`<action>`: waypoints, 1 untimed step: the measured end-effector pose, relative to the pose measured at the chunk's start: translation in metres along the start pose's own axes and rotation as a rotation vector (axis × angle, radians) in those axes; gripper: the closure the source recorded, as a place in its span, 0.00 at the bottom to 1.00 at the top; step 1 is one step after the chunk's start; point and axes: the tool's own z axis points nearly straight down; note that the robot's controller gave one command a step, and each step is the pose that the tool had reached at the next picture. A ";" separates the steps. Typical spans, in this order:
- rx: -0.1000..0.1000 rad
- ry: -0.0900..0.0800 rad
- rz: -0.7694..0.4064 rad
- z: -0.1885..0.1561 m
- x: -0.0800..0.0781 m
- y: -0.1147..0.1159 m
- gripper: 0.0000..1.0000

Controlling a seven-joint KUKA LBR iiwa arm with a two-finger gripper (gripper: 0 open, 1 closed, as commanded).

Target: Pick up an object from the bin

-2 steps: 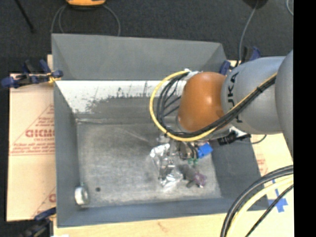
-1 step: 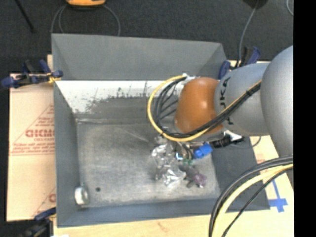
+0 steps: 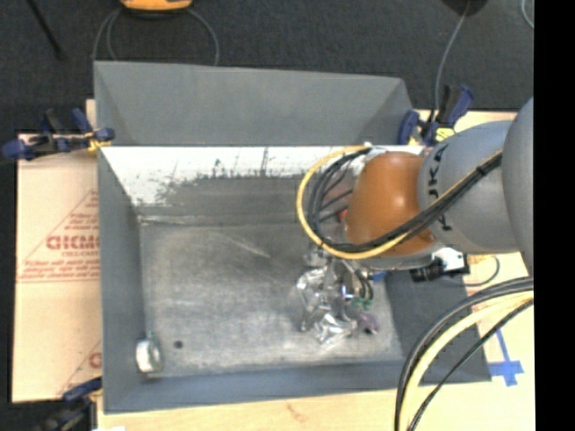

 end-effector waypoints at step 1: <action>0.002 -0.003 0.004 -0.001 -0.001 -0.001 1.00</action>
Offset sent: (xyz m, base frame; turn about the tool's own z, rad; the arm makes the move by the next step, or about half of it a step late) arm 0.0000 0.0000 0.0000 0.0000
